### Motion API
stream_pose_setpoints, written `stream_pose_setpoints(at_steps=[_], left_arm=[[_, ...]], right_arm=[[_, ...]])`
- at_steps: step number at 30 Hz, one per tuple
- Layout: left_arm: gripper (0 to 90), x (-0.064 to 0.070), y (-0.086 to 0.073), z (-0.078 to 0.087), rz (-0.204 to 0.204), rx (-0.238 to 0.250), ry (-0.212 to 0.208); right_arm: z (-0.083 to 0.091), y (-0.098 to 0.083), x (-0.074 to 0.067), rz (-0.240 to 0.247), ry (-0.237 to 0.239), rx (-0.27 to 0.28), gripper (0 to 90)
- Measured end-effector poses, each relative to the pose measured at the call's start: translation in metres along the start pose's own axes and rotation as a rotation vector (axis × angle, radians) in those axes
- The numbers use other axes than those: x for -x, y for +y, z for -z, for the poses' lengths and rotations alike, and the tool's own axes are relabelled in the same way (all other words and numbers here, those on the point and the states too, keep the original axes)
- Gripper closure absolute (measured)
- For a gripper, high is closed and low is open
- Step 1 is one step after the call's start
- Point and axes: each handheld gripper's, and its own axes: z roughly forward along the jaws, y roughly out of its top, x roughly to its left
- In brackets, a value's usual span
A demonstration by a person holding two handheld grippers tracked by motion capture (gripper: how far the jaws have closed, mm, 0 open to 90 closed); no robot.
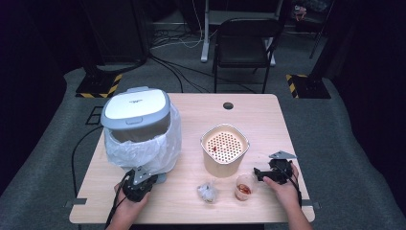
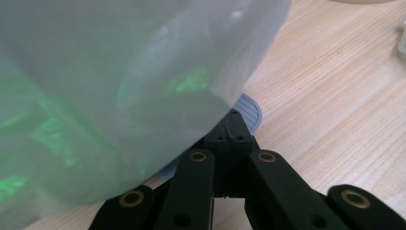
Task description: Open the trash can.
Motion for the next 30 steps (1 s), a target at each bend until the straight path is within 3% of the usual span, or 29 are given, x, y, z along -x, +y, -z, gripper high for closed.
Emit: stream_pose_setpoints(at_steps=[1, 4, 9, 12, 17, 18, 25, 30], left_arm=[[90.0, 0.001, 0.000, 0.000, 0.015, -0.007, -0.005], [90.0, 0.000, -0.001, -0.003, -0.019, -0.018, 0.003], [90.0, 0.002, -0.002, -0.004, 0.015, -0.009, 0.001], [90.0, -0.001, -0.001, -0.004, -0.006, -0.009, -0.004], [90.0, -0.001, -0.001, -0.004, -0.005, -0.013, -0.008], [90.0, -0.001, -0.001, -0.004, -0.004, -0.012, -0.009], [90.0, -0.002, -0.001, -0.004, 0.007, -0.010, -0.012], [90.0, -0.002, 0.000, -0.004, 0.008, -0.018, -0.019]], right_arm=[[0.000, 0.000, 0.000, 0.000, 0.000, 0.000, 0.0], [0.000, 0.000, 0.000, 0.000, 0.000, 0.000, 0.0], [0.000, 0.000, 0.000, -0.001, -0.001, 0.001, 0.0], [0.000, 0.000, 0.000, -0.007, -0.001, 0.004, 1.2], [0.004, 0.000, 0.004, 0.009, 0.000, 0.021, 14.4], [0.005, 0.000, 0.003, -0.008, 0.002, 0.021, 16.1], [0.014, 0.003, 0.005, -0.015, 0.003, 0.032, 24.7], [0.028, 0.009, 0.003, 0.017, -0.010, 0.046, 28.8]])
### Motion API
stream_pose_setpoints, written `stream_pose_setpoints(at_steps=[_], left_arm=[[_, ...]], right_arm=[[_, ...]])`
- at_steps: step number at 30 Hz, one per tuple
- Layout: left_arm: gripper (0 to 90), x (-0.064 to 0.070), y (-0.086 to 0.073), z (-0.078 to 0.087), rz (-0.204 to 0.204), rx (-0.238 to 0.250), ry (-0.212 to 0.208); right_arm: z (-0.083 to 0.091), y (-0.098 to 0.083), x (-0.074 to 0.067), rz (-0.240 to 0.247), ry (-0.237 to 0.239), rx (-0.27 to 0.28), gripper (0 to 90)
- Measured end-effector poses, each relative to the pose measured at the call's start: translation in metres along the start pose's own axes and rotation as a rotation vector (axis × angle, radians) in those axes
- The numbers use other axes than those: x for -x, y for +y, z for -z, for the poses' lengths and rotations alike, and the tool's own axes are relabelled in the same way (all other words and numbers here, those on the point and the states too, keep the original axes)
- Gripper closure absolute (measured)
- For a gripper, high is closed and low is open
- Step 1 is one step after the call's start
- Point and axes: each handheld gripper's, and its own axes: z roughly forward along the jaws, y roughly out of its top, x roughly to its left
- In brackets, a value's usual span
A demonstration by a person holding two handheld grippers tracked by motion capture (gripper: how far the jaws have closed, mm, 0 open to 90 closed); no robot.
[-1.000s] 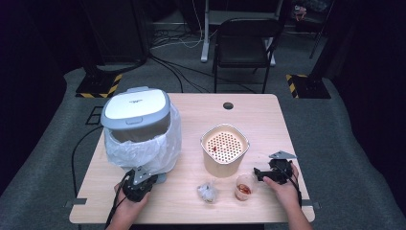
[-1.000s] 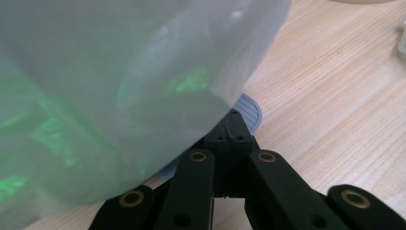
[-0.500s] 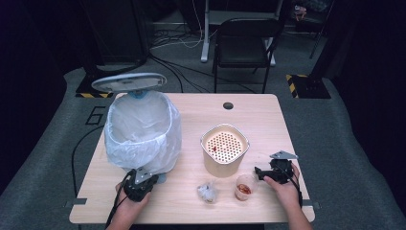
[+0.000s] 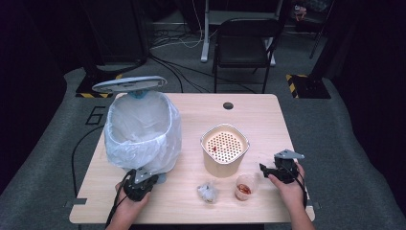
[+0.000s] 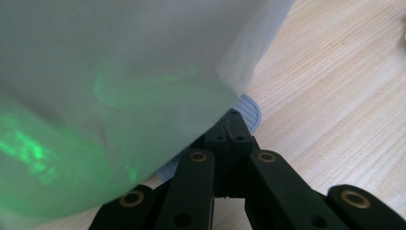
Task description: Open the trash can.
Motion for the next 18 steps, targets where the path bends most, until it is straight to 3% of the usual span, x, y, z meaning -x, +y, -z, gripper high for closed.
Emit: stream_pose_setpoints(at_steps=[7, 12, 18], left_arm=[[90.0, 0.000, 0.000, 0.000, -0.004, 0.000, -0.001], [90.0, 0.000, 0.000, -0.001, -0.009, 0.004, 0.002], [90.0, 0.000, 0.001, -0.001, -0.014, -0.004, 0.003]], right_arm=[[0.018, 0.008, -0.005, -0.011, 0.058, 0.007, 33.9], [0.043, 0.023, -0.025, 0.068, 0.085, 0.035, 38.2], [0.055, 0.032, -0.038, 0.094, 0.105, 0.044, 39.7]])
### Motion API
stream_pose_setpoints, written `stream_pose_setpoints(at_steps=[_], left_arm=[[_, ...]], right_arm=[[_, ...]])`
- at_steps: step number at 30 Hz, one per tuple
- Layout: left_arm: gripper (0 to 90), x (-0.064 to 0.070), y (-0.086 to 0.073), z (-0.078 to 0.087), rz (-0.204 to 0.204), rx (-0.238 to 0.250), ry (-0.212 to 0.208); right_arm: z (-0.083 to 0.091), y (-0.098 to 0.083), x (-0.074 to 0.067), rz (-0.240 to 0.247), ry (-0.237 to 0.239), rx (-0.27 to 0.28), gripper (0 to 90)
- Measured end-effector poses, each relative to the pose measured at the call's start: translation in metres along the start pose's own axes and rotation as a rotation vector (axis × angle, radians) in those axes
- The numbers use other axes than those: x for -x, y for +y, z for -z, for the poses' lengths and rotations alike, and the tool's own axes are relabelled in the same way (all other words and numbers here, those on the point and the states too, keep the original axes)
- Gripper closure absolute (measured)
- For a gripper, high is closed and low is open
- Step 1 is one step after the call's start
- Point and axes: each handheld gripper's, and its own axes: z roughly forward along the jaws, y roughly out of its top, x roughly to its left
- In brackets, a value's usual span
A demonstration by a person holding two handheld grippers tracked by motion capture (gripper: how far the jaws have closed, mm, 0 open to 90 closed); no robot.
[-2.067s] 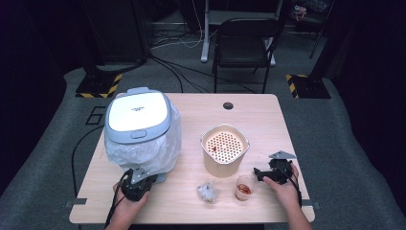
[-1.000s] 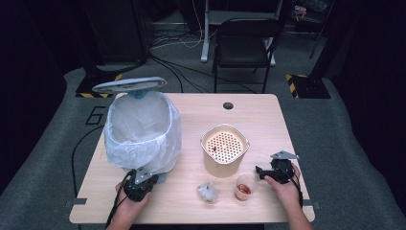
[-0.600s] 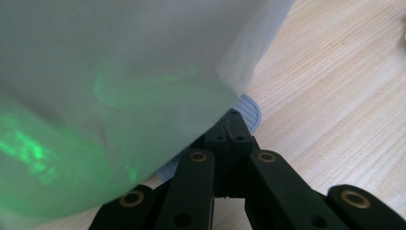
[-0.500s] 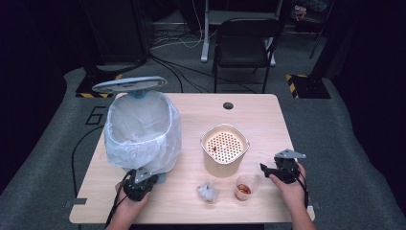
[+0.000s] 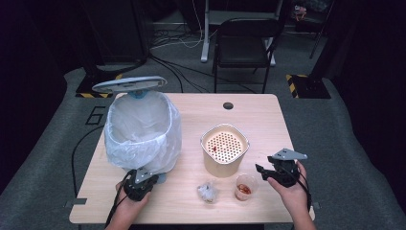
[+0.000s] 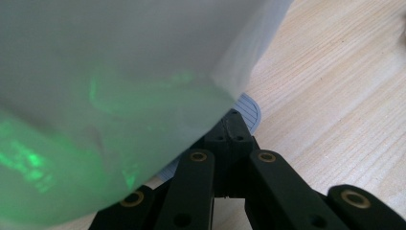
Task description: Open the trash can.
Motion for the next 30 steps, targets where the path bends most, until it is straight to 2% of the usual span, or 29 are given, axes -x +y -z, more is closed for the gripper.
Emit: stream_pose_setpoints(at_steps=[2, 4, 5, 8, 11, 12, 14, 18, 20, 21, 22, 26, 30], left_arm=[[90.0, -0.001, 0.001, 0.001, -0.014, -0.017, -0.001], [90.0, 0.000, 0.000, 0.000, 0.004, 0.002, 0.000], [90.0, 0.000, 0.000, 0.000, 0.004, 0.002, -0.001], [90.0, 0.000, 0.001, 0.000, 0.002, -0.008, -0.003], [90.0, 0.001, 0.001, 0.000, 0.028, -0.006, -0.010], [90.0, 0.000, 0.001, -0.001, 0.030, -0.003, -0.009], [90.0, 0.000, 0.001, 0.000, 0.035, -0.007, -0.012], [90.0, -0.001, 0.001, 0.001, 0.027, -0.021, -0.015], [90.0, 0.000, 0.002, 0.000, 0.037, -0.018, -0.012], [90.0, -0.001, 0.001, 0.000, 0.020, -0.020, -0.007], [90.0, 0.000, 0.001, -0.001, 0.032, -0.010, -0.004], [90.0, 0.000, 0.002, 0.000, 0.029, -0.013, -0.004], [90.0, -0.001, 0.002, 0.001, 0.014, -0.025, -0.007]], right_arm=[[0.006, 0.003, -0.007, 0.027, 0.005, 0.007, 42.5], [0.013, 0.004, -0.014, 0.044, 0.002, 0.020, 42.7], [0.018, 0.004, -0.019, 0.038, 0.027, 0.035, 42.7], [0.023, 0.005, -0.024, 0.025, 0.053, 0.040, 43.4], [0.031, 0.009, -0.032, 0.023, 0.102, 0.046, 43.7], [0.031, 0.009, -0.032, 0.023, 0.102, 0.046, 43.7], [0.033, 0.012, -0.037, 0.017, 0.136, 0.064, 43.8], [0.032, 0.016, -0.047, 0.034, 0.173, 0.096, 44.0], [0.027, 0.018, -0.053, 0.046, 0.177, 0.096, 44.4], [0.025, 0.018, -0.055, 0.048, 0.181, 0.093, 44.4], [0.024, 0.019, -0.058, 0.046, 0.192, 0.093, 44.3], [0.018, 0.021, -0.072, 0.078, 0.209, 0.094, 44.3], [0.012, 0.021, -0.087, 0.069, 0.241, 0.104, 43.2]])
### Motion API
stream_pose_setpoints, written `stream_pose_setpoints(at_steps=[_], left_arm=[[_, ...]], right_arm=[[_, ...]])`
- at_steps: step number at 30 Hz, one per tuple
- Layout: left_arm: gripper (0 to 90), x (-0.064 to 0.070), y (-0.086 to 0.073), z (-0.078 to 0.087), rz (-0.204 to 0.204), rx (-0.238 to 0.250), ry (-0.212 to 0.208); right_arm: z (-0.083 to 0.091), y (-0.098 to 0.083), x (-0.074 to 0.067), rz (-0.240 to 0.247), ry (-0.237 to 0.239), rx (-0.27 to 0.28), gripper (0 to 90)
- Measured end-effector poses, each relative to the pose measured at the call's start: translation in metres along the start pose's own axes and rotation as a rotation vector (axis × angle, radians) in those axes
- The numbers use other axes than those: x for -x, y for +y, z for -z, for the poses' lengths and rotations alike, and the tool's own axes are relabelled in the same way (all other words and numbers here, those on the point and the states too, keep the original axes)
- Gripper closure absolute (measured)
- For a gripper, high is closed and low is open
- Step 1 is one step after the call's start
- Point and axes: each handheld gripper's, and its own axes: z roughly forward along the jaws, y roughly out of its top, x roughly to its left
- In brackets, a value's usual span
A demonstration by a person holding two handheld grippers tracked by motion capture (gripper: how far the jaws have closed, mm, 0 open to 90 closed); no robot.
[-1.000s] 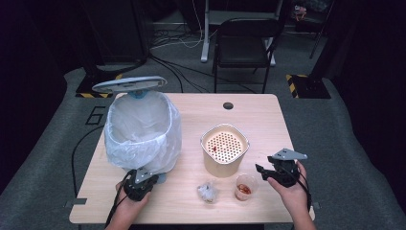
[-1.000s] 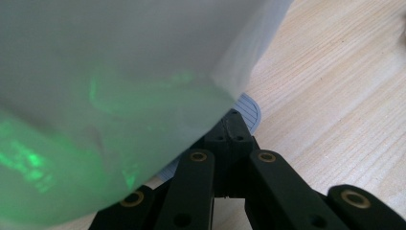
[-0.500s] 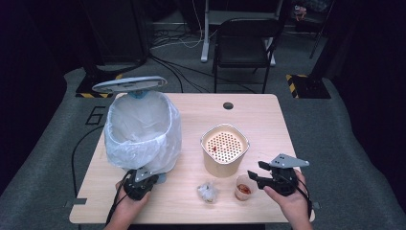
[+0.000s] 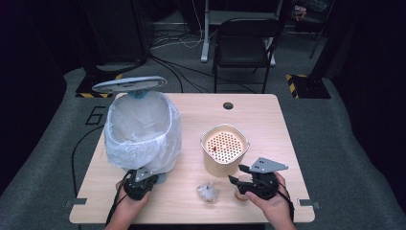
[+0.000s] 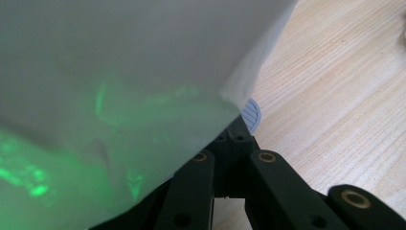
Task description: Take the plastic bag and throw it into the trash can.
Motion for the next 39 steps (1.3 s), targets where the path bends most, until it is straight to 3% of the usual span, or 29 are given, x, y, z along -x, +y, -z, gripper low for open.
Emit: stream_pose_setpoints(at_steps=[1, 3, 4, 5, 6, 7, 9, 11, 17, 23, 25, 26, 29, 34, 39], left_arm=[[90.0, 0.002, -0.001, -0.002, 0.025, 0.023, 0.001], [90.0, 0.000, 0.000, 0.000, 0.005, 0.007, 0.003], [90.0, 0.002, 0.000, -0.002, 0.027, 0.023, 0.002], [90.0, 0.000, 0.000, 0.000, 0.001, 0.006, 0.001], [90.0, 0.000, 0.000, 0.000, 0.000, 0.006, 0.000], [90.0, 0.002, 0.000, -0.001, 0.023, 0.016, -0.001], [90.0, 0.002, 0.000, -0.001, 0.024, 0.017, 0.000], [90.0, 0.000, 0.000, 0.000, 0.001, 0.005, 0.001], [90.0, 0.000, 0.000, 0.000, 0.005, 0.005, 0.003], [90.0, 0.001, 0.000, -0.001, 0.020, 0.010, -0.001], [90.0, 0.000, 0.000, 0.000, 0.002, -0.001, 0.000], [90.0, 0.002, 0.000, -0.001, 0.017, 0.015, 0.002], [90.0, 0.001, 0.001, 0.000, -0.027, -0.005, 0.005], [90.0, 0.001, 0.000, 0.000, -0.008, -0.003, 0.001], [90.0, 0.001, 0.000, 0.000, -0.008, 0.001, 0.000]], right_arm=[[-0.003, 0.000, -0.003, 0.002, 0.007, 0.003, 42.8], [-0.011, -0.001, -0.011, 0.009, 0.014, 0.002, 42.3], [-0.014, -0.002, -0.014, 0.023, 0.016, -0.004, 42.3], [-0.016, -0.002, -0.017, 0.025, 0.010, -0.006, 42.3], [-0.021, -0.003, -0.022, 0.030, 0.013, -0.009, 42.3], [-0.021, -0.003, -0.022, 0.030, 0.013, -0.009, 42.3], [-0.026, -0.005, -0.026, 0.031, 0.022, -0.021, 42.3], [-0.031, -0.008, -0.028, 0.044, 0.023, -0.030, 42.3], [-0.039, -0.013, -0.031, 0.028, 0.039, -0.045, 42.3], [-0.045, -0.015, -0.037, 0.043, 0.052, -0.050, 40.7], [-0.048, -0.015, -0.039, 0.051, 0.060, -0.051, 40.0], [-0.049, -0.016, -0.041, 0.049, 0.060, -0.059, 39.6], [-0.054, -0.017, -0.046, 0.062, 0.070, -0.060, 39.4], [-0.061, -0.019, -0.054, 0.099, 0.087, -0.079, 41.1], [-0.067, -0.023, -0.056, 0.090, 0.089, -0.094, 42.7]])
